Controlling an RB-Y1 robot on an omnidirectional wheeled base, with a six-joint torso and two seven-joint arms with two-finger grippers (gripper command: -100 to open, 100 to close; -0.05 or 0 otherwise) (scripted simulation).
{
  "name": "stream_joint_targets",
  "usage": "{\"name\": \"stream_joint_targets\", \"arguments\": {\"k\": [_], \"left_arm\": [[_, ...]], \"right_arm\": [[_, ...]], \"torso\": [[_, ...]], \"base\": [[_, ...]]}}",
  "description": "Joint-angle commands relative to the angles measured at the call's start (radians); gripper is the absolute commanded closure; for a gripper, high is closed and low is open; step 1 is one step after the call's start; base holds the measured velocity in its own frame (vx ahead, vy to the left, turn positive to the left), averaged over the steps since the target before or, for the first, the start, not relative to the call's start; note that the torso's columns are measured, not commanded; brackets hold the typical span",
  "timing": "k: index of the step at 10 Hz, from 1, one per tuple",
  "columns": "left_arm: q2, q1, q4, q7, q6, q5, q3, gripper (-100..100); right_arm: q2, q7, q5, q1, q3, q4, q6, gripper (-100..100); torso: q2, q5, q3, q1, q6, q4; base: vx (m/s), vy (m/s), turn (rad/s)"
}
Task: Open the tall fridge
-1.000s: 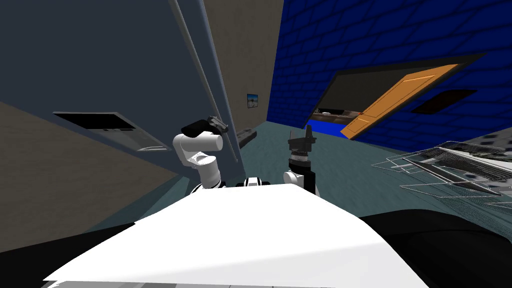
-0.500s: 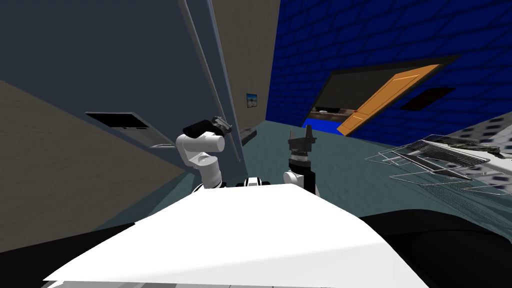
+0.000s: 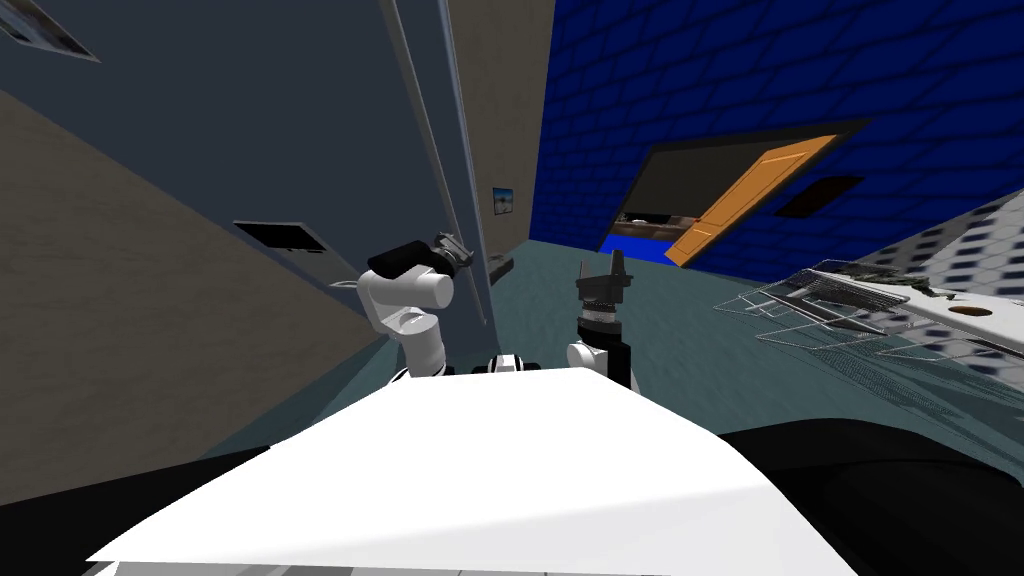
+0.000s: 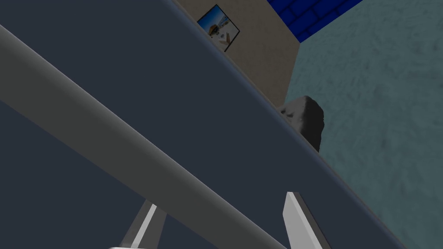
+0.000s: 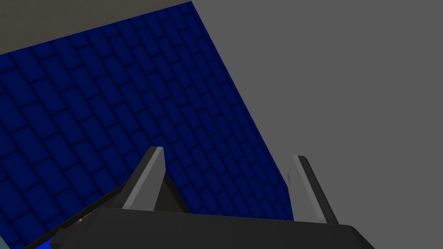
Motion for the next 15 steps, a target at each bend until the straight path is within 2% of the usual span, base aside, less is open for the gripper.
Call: {"name": "stream_joint_targets", "arguments": {"k": [1,2,3,4,5,6,7,8,9,10,11,12,13,14,15], "left_arm": [[-0.002,0.005,-0.001,-0.017,-0.002,0.043,-0.024,100],[-0.002,0.005,-0.001,-0.017,-0.002,0.043,-0.024,100],[-0.007,-0.04,0.045,0.008,-0.015,0.01,-0.015,-100],[-0.007,-0.04,0.053,0.008,-0.015,0.01,-0.015,-100],[-0.009,-0.076,0.091,0.027,-0.022,-0.021,-0.004,-100],[-0.009,-0.087,0.11,0.027,-0.022,-0.021,-0.004,-100],[-0.011,-0.125,0.141,0.047,-0.03,-0.053,0.007,-100],[-0.011,-0.133,0.167,0.047,-0.03,-0.053,0.007,-100],[-0.013,-0.176,0.2,0.067,-0.037,-0.085,0.018,-100],[-0.013,-0.179,0.224,0.067,-0.037,-0.085,0.018,-100],[-0.015,-0.222,0.256,0.087,-0.045,-0.116,0.029,-100],[-0.015,-0.226,0.281,0.087,-0.045,-0.116,0.029,-100],[-0.017,-0.27,0.309,0.106,-0.052,-0.148,0.04,-100],[-0.017,-0.272,0.337,0.106,-0.052,-0.148,0.04,-100],[-0.019,-0.316,0.365,0.126,-0.06,-0.179,0.051,-100]], "right_arm": [[0.0,0.0,0.0,0.0,0.0,0.0,0.0,0],[0.0,0.0,0.0,0.0,0.0,0.0,0.0,0],[0.0,0.0,0.0,0.0,0.0,0.0,0.0,0],[0.0,0.0,0.0,0.0,0.0,0.0,0.0,0],[0.0,0.0,0.0,0.0,0.0,0.0,0.0,0],[0.0,0.0,0.0,0.0,0.0,0.0,0.0,0],[0.0,0.0,0.0,0.0,0.0,0.0,0.0,0],[0.0,0.0,0.0,0.0,0.0,0.0,0.0,0],[0.0,0.0,0.0,0.0,0.0,0.0,0.0,0],[0.0,0.0,0.0,0.0,0.0,0.0,0.0,0],[0.0,0.0,0.0,0.0,0.0,0.0,0.0,0],[0.0,0.0,0.0,0.0,0.0,0.0,0.0,0],[0.0,0.0,0.0,0.0,0.0,0.0,0.0,0],[0.0,0.0,0.0,0.0,0.0,0.0,0.0,0],[0.0,0.0,0.0,0.0,0.0,0.0,0.0,0]], "torso": [[0.0,0.0,0.0,0.001,0.0,-0.001],[0.0,0.0,0.001,0.0,0.001,-0.002],[-0.001,0.0,0.0,-0.003,0.0,-0.001],[-0.004,-0.001,-0.002,-0.004,0.003,0.0],[-0.006,-0.001,-0.004,-0.006,0.002,0.0],[-0.004,-0.001,-0.003,-0.005,0.003,0.0],[0.0,-0.001,0.0,-0.005,0.003,0.001],[0.003,0.0,0.002,-0.003,0.003,0.002],[0.005,0.0,0.004,-0.003,0.002,0.003],[0.007,0.0,0.005,-0.002,0.003,0.003],[0.006,0.0,0.004,-0.002,0.001,0.003],[0.005,0.0,0.003,-0.002,0.002,0.003],[0.004,0.0,0.003,-0.002,0.001,0.002],[0.005,0.0,0.003,-0.001,0.002,0.002],[0.003,0.0,0.002,-0.003,0.002,0.002]], "base": [[-0.214,0.164,-0.054],[-0.188,0.119,-0.038],[-0.121,0.096,-0.199],[-0.058,0.062,-0.089],[-0.049,0.056,-0.148],[-0.038,0.049,-0.08],[-0.053,0.058,-0.185],[-0.051,0.052,-0.076],[-0.07,0.067,-0.148],[-0.062,0.067,-0.078],[-0.063,0.056,-0.168],[-0.072,0.057,-0.076],[-0.092,0.065,-0.15],[-0.072,0.054,-0.083],[-0.094,0.059,-0.15]]}}
